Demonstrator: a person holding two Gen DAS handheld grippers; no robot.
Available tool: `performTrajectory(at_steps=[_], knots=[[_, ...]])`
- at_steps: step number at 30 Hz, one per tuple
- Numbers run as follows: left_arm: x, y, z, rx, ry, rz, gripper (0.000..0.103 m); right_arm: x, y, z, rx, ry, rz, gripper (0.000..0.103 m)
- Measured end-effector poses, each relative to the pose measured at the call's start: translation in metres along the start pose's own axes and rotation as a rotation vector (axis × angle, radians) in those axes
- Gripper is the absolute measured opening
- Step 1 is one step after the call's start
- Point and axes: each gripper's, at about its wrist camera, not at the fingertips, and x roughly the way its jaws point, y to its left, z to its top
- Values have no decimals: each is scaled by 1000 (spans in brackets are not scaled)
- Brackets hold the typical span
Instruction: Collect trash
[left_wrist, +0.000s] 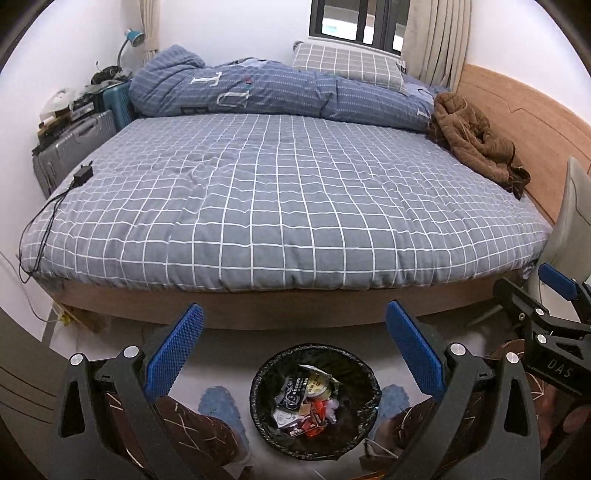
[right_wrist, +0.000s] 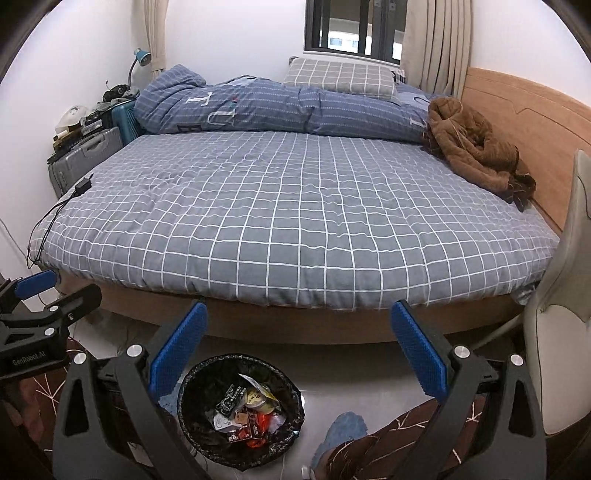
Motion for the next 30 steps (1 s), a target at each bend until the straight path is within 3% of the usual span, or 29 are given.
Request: performTrajectory(at_steps=[20,30], knots=[[3,3,-4,7,-21,-10,97,3,1,-2,7,10,-7,95],[9,6,-6,-8,-8,36,97,5,6,-5,2,14,-3,95]])
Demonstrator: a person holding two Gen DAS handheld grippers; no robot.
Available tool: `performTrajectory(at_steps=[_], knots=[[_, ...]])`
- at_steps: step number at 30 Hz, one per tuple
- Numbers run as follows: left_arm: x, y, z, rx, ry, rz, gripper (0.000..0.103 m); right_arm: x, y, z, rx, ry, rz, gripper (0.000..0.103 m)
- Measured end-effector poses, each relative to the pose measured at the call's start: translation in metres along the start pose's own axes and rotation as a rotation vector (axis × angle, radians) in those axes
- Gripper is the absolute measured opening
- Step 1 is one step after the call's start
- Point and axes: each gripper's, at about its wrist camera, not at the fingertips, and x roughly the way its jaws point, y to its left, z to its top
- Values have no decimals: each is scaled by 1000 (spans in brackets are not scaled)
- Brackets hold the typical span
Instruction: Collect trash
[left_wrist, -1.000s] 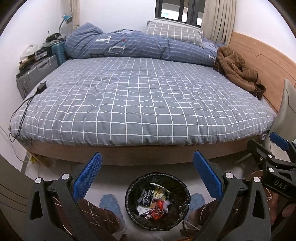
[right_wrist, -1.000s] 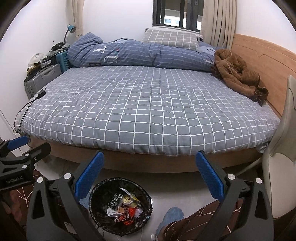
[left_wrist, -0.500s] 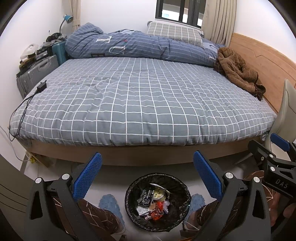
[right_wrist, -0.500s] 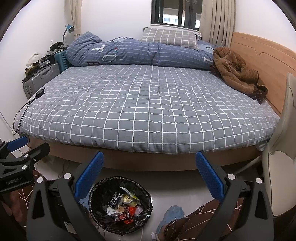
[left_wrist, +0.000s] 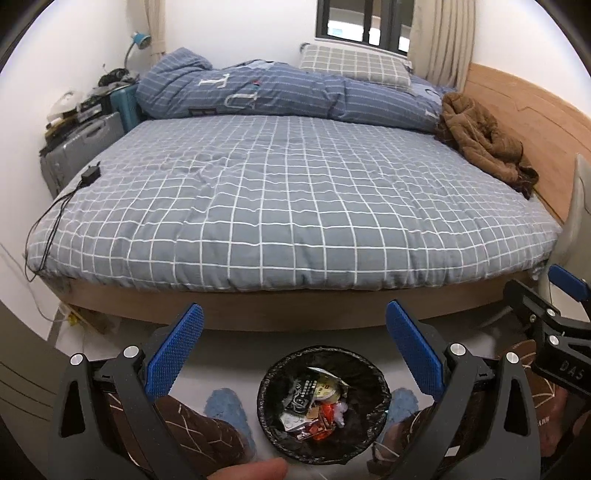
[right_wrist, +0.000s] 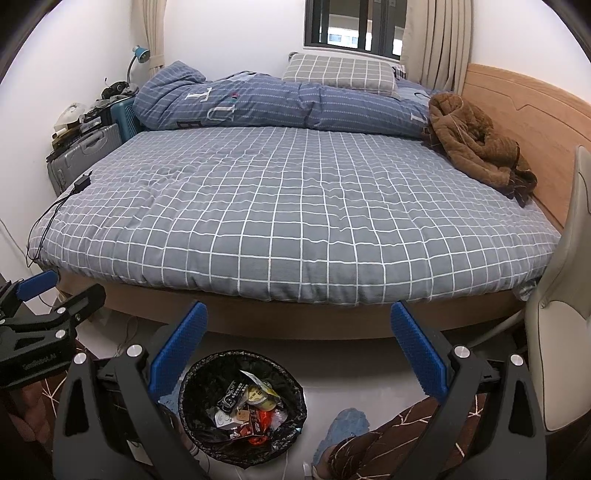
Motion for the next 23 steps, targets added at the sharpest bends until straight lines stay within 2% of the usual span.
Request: performTrajectory(at_steps=[2,5,23], knots=[[3,3,-1,-20,21,-30,97,0,1,0,-3,1,1,95],[5,1,-2,-4,18,-5,97,1,3,-1,-5,3,2,95],[9,7,-3,2,41,3,97,6,8,-1,-12,9,10,95]])
